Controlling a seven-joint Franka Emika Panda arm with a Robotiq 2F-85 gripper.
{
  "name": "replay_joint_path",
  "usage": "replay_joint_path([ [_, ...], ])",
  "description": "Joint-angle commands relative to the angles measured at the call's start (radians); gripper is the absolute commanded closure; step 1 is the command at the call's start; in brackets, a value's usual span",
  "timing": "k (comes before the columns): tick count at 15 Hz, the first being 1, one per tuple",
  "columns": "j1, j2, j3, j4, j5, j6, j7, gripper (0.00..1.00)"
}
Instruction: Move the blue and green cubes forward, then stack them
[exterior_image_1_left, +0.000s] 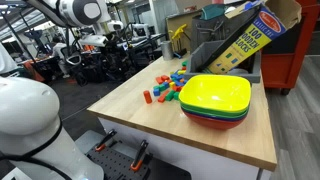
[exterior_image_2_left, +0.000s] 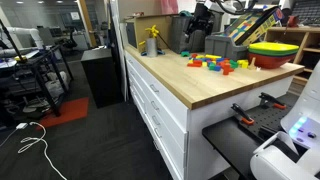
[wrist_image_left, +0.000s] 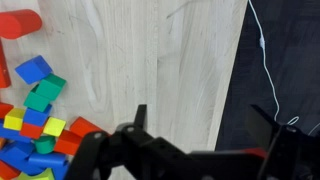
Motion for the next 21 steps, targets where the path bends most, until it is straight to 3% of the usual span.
replay_joint_path([
  [1,0.000,0.000,-0.001,0.001,-0.001,-0.002,0.001,0.00],
  [11,0.000,0.000,-0.001,0.001,-0.001,-0.002,0.001,0.00],
  [21,-0.068,0.225,-0.078,0.169,-0.038,0.017,-0.113,0.00],
])
